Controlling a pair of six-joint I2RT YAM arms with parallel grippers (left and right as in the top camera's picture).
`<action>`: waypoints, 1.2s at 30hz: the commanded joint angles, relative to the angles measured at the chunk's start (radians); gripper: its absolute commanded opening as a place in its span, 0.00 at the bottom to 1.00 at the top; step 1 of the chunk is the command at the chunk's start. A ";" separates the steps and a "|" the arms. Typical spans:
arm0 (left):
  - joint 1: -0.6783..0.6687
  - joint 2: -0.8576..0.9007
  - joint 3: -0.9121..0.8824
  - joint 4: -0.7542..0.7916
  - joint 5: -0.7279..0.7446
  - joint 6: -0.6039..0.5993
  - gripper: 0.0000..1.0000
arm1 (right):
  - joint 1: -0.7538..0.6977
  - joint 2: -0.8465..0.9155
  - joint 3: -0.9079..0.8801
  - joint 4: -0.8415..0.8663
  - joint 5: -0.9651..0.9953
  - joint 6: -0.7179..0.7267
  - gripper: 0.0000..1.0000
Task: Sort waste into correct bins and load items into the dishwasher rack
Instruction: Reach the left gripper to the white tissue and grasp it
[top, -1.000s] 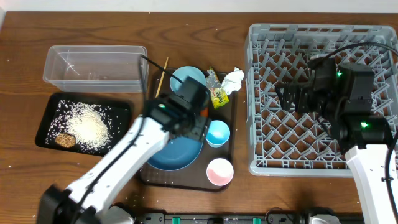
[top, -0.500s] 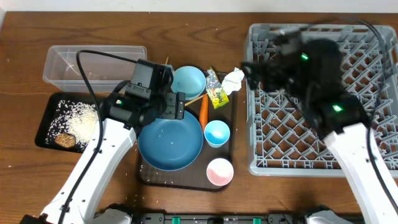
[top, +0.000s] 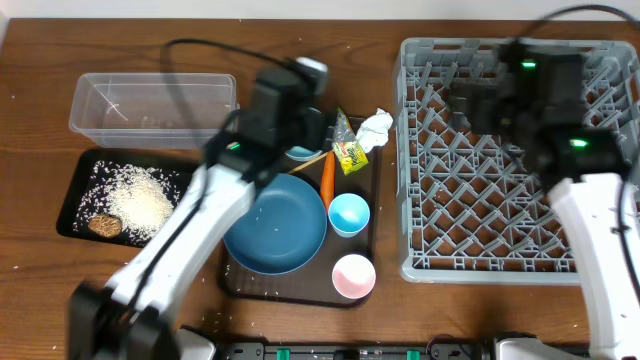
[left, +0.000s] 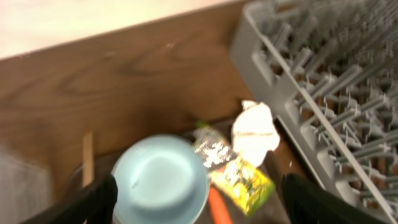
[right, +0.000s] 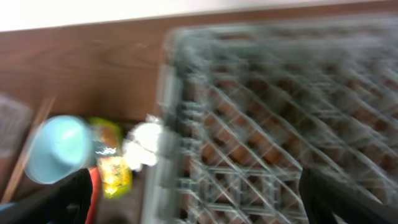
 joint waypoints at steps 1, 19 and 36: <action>-0.059 0.148 0.105 -0.017 -0.002 0.102 0.85 | -0.117 -0.058 0.021 -0.059 0.016 0.014 0.99; -0.120 0.603 0.474 -0.248 -0.002 0.187 0.84 | -0.234 -0.069 0.015 -0.224 0.017 0.020 0.99; -0.119 0.689 0.473 -0.246 0.025 0.186 0.62 | -0.234 -0.069 0.015 -0.235 0.018 0.016 0.99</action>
